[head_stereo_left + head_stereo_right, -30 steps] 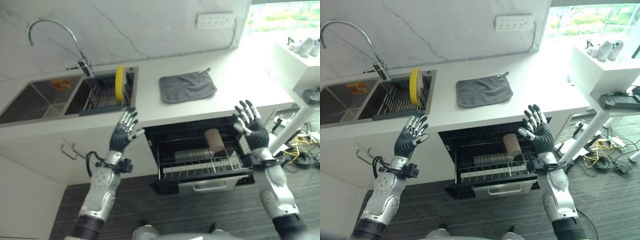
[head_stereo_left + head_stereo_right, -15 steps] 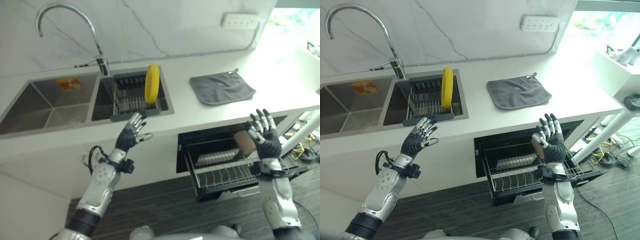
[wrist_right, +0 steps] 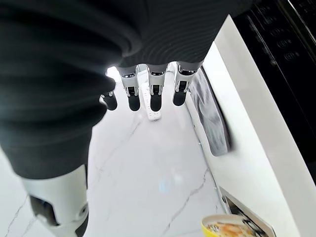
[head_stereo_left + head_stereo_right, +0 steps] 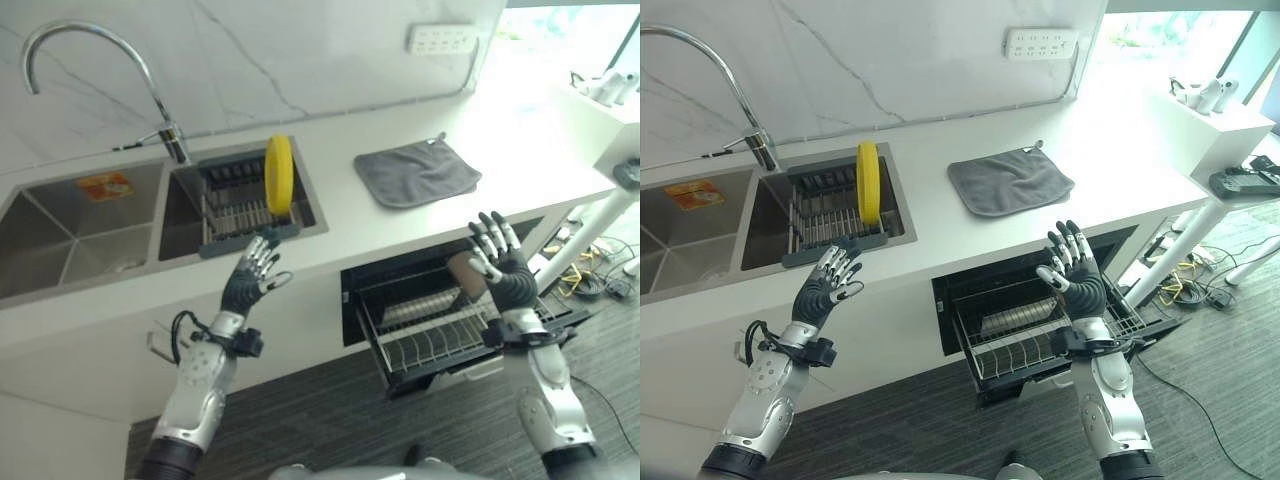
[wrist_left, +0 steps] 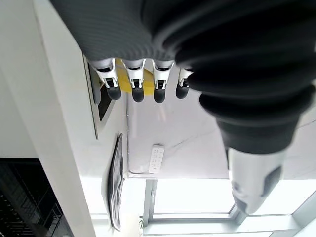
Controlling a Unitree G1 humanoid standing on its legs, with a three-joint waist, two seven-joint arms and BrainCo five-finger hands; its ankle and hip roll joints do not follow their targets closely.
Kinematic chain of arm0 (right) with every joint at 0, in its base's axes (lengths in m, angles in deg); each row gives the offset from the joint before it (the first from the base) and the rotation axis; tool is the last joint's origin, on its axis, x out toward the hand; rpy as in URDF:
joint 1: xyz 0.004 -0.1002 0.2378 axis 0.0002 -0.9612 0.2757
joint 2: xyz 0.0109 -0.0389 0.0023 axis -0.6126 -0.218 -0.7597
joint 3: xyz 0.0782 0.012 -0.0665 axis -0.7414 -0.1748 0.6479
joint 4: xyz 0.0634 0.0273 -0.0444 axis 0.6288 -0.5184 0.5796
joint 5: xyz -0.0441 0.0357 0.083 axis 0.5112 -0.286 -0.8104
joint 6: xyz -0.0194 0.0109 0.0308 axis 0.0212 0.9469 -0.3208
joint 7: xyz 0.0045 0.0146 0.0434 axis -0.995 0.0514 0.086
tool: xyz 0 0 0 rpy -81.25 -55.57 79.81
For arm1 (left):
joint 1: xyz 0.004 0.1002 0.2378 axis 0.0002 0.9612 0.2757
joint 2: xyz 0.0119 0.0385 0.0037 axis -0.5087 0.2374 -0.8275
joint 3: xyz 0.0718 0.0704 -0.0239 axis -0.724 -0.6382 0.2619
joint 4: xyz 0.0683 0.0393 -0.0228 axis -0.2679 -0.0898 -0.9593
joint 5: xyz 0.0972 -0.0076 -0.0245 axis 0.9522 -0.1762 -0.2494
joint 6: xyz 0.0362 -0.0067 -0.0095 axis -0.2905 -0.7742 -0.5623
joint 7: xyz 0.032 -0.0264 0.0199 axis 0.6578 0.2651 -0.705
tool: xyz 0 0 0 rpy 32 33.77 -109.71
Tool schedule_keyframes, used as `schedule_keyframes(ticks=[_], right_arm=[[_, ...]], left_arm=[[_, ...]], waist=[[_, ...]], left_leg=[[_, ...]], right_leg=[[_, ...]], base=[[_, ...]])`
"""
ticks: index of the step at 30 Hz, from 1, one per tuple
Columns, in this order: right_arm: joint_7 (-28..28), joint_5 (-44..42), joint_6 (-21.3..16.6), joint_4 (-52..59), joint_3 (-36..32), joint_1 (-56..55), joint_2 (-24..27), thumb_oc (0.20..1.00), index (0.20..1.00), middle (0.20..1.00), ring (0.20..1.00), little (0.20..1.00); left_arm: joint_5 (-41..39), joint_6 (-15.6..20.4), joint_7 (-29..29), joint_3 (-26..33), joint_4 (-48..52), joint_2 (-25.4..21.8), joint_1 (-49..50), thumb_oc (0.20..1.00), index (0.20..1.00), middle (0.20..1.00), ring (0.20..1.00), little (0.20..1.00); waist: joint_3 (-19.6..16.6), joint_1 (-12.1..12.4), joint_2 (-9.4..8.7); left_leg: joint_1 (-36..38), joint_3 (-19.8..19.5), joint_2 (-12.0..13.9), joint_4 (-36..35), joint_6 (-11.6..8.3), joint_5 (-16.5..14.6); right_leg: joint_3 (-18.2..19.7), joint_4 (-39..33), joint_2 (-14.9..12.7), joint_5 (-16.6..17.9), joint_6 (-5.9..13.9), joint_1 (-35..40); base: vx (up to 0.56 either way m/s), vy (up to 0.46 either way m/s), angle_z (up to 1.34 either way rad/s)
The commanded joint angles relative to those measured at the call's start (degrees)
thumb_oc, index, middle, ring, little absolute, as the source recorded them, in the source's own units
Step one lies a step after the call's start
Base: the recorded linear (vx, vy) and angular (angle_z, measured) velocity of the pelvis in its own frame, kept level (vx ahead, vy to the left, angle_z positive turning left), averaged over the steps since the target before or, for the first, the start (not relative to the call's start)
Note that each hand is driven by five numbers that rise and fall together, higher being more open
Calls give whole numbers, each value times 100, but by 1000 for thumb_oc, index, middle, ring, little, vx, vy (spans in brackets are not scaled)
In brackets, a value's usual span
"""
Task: Place the dishes in the dishwasher.
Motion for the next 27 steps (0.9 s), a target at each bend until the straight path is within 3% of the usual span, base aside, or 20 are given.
schedule_keyframes(ticks=[1,2,4,6,8,11,14,17,19,20,24,27], right_arm=[[82,-22,-282,197,-134,531,94,1000,1000,1000,1000,1000],[103,-29,-265,180,-108,555,96,1000,1000,1000,1000,1000],[221,43,-223,116,32,636,16,1000,1000,1000,1000,1000],[250,69,-190,141,52,627,-3,1000,1000,1000,1000,1000],[271,98,-113,220,128,591,11,1000,1000,1000,1000,1000],[348,21,-49,248,177,570,99,1000,1000,1000,1000,1000],[405,-27,-17,217,235,589,149,1000,1000,1000,1000,1000],[378,-39,-10,215,205,590,157,1000,1000,1000,1000,1000],[292,-29,-31,235,85,483,57,1000,1000,1000,1000,1000],[281,-30,-40,243,71,469,54,1000,1000,1000,1000,1000],[93,120,-190,335,-117,278,-114,1000,1000,1000,1000,1000],[62,148,-209,415,-156,241,-173,1000,1000,1000,1000,1000]], left_arm=[[221,412,-193,-16,450,-138,-228,1000,1000,1000,1000,1000],[226,416,-222,-15,458,-130,-216,1000,1000,1000,1000,1000],[270,450,-273,49,521,-106,-91,1000,1000,1000,1000,1000],[265,432,-291,83,572,-109,-42,1000,1000,1000,1000,1000],[230,394,-379,131,628,-124,14,1000,1000,1000,1000,1000],[283,446,-427,137,572,-139,36,1000,1000,1000,1000,1000],[331,471,-456,136,546,-136,95,1000,1000,1000,1000,1000],[273,454,-397,135,547,-155,94,1000,1000,1000,1000,1000],[305,422,-275,43,496,-162,3,1000,1000,1000,1000,1000],[304,419,-257,38,495,-164,-8,1000,1000,1000,1000,1000],[298,323,-23,-4,413,-252,-204,1000,1000,1000,1000,1000],[282,390,94,11,312,-306,-243,1000,1000,1000,1000,1000]], waist=[[-72,154,-195],[-55,181,-192],[-56,285,-87],[-52,308,-47],[-54,329,57],[-52,323,106],[-85,318,148],[-121,300,142],[-168,273,92],[-167,279,85],[-199,341,28],[-220,394,24]], left_leg=[[-642,-456,-386,975,-31,-38],[-767,-534,-331,1097,-76,75],[-1063,-822,-66,728,-246,686],[-1081,-851,52,475,-326,899],[-1124,-861,340,-99,-508,1478],[-1095,-903,514,-357,-609,1715],[-1024,-958,599,-426,-633,1704],[-914,-807,533,-462,-556,1432],[-775,-546,313,-434,-379,1034],[-765,-549,282,-427,-357,1007],[-727,-748,-218,-273,88,633],[-717,-764,-398,-269,279,528]], right_leg=[[153,115,66,-280,-38,351],[219,69,89,-277,-61,399],[455,-207,203,-250,-66,534],[455,-309,219,-240,-51,598],[391,-441,217,-229,-17,711],[312,-445,144,-223,27,748],[246,-342,49,-272,49,755],[158,-228,-55,-310,89,744],[23,56,-294,-391,189,767],[25,91,-321,-405,201,767],[283,676,-615,-569,288,687],[350,973,-642,-552,301,605]], base=[[14,-55,-8],[61,27,-30],[106,106,-33],[73,114,-23],[107,227,-20],[90,226,-26],[118,359,-56],[64,265,-19],[102,393,2],[123,416,15],[110,301,17],[73,181,17]])
